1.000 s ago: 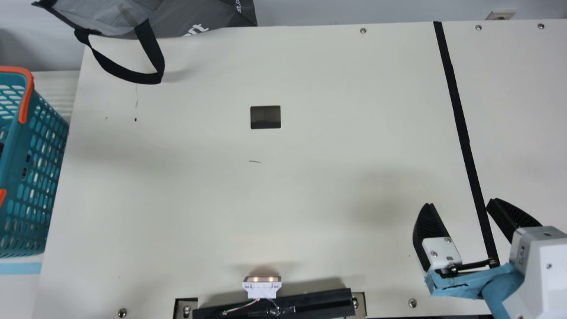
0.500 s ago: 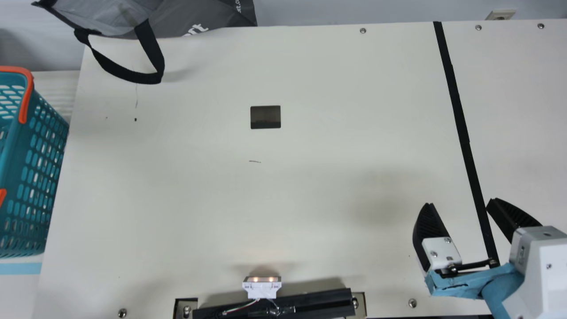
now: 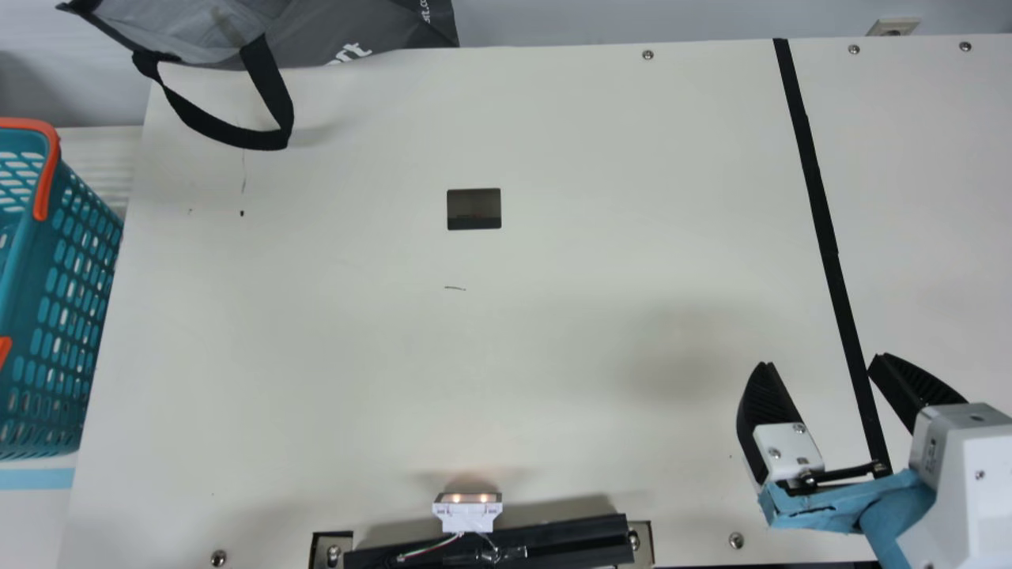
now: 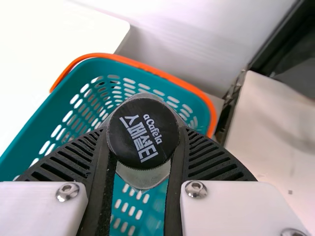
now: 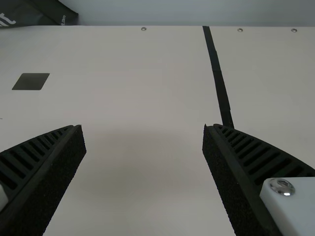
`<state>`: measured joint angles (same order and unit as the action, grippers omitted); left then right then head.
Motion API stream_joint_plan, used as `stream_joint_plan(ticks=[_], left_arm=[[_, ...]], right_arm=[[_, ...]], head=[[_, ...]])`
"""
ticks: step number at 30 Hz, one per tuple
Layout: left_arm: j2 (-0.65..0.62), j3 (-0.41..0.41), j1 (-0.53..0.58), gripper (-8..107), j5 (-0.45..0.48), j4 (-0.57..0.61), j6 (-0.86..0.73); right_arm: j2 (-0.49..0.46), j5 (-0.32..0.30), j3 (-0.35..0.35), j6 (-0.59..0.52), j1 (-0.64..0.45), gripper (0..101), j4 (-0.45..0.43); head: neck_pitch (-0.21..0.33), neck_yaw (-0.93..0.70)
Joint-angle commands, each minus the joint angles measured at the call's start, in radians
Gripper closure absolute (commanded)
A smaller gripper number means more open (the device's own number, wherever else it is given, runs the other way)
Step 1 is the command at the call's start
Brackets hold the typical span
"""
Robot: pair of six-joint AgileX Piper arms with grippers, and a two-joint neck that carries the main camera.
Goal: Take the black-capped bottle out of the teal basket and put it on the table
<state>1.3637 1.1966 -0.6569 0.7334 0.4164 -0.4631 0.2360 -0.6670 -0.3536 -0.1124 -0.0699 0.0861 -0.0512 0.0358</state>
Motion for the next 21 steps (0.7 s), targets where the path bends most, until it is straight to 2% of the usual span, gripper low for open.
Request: stream_joint_plan(ticks=[1, 21], left_arm=[[-0.01, 0.005, 0.021, 99, 0.007, -0.005, 0.015], [-0.087, -0.003, 0.351, 99, 0.029, -0.145, 0.265]], right_arm=[[0.0, 0.0, 0.0, 0.0, 0.0, 10, 0.0], [0.0, 0.0, 0.0, 0.0, 0.0, 10, -0.001]], head=[[0.004, -0.008], [0.004, -0.008]])
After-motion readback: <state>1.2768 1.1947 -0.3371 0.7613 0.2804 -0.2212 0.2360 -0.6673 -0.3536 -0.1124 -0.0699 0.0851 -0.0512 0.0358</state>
